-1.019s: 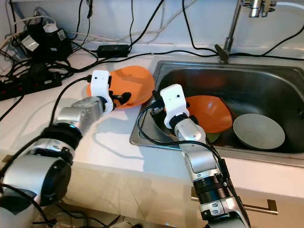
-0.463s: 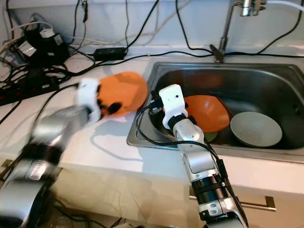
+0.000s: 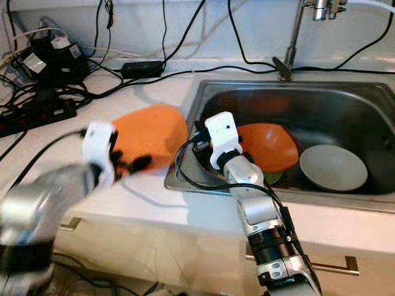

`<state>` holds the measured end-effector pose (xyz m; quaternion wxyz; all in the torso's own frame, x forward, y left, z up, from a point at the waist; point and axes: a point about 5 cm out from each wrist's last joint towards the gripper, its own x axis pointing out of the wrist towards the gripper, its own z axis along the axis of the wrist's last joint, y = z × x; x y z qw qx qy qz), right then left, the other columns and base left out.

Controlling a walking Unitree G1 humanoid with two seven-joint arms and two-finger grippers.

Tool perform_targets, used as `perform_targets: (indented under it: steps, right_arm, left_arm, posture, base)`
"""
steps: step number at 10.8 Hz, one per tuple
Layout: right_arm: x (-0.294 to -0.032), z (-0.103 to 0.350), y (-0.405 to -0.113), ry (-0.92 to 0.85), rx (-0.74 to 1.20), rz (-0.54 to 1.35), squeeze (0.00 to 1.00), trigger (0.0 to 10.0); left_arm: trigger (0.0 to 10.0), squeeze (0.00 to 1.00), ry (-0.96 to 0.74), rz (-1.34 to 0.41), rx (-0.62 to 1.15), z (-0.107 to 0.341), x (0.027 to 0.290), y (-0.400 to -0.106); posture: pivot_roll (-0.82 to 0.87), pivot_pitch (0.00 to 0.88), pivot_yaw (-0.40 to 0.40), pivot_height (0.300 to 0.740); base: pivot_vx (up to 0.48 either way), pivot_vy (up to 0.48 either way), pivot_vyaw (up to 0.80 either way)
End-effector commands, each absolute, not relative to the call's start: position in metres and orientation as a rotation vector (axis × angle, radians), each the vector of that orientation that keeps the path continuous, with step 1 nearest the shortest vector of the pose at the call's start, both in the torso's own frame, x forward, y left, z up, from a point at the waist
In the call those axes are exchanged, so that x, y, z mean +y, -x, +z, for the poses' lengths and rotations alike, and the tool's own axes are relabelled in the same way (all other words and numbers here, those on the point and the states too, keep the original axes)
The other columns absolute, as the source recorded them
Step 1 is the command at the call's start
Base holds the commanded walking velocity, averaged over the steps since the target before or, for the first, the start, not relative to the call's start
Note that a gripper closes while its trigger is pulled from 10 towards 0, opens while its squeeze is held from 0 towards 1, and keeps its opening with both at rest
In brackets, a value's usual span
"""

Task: Kitchen organization

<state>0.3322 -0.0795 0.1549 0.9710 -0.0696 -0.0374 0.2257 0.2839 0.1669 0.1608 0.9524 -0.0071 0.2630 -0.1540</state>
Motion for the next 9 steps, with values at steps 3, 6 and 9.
perform_targets:
  steps: [3, 6, 9]
  right_arm:
    - [-0.072, 0.159, -0.336, 0.141, -0.076, 0.487, 0.00, 10.0]
    - [-0.071, 0.162, -0.338, 0.138, -0.088, 0.493, 0.00, 10.0]
    - [-0.070, 0.175, -0.340, 0.088, -0.123, 0.507, 0.00, 10.0]
  left_arm:
    - [10.0, 0.00, 0.012, -0.350, 0.642, 0.153, 0.162, -0.261]
    - [10.0, 0.00, -0.079, -0.200, 0.486, 0.175, 0.173, -0.274]
    - [10.0, 0.00, -0.008, -0.094, 0.200, 0.215, 0.176, -0.295]
  posture:
    - [0.18, 0.000, 0.104, 0.740]
    - [0.17, 0.000, 0.098, 0.740]
    - [0.16, 0.000, 0.094, 0.740]
  base:
    - [0.000, 0.000, 0.00]
    - [0.000, 0.000, 0.00]
    - [0.000, 0.000, 0.00]
